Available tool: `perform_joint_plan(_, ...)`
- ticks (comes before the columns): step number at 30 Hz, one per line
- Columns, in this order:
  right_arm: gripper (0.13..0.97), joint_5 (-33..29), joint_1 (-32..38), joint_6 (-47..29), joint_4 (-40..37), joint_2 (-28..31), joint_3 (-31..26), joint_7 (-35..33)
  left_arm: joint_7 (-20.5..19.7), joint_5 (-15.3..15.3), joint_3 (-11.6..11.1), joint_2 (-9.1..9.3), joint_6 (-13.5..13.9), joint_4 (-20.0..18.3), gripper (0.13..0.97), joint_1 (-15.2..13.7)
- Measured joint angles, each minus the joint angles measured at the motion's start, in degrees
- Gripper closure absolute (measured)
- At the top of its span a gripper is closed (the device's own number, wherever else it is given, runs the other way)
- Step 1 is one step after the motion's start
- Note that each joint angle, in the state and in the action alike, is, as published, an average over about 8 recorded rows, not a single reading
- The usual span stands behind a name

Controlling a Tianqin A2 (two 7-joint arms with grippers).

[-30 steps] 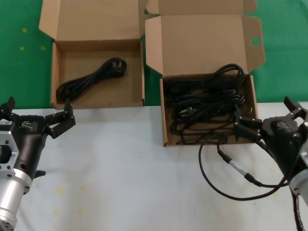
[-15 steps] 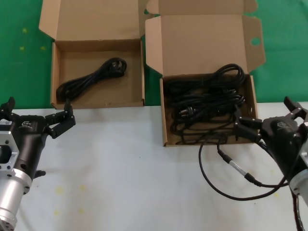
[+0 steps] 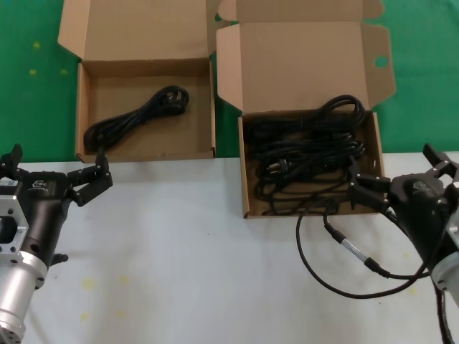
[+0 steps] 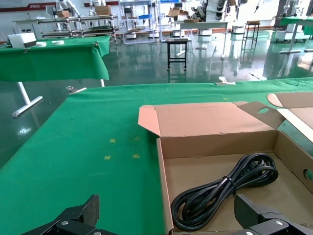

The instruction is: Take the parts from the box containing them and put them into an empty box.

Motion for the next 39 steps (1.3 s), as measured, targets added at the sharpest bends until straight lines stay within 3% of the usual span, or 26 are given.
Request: perform_joint_plan(39,0.129,0.0,0.0,0.0,0.0,0.0,0.0,0.0,0.0,0.0,0.0,0.0,0.0,0.0,0.132,0.0)
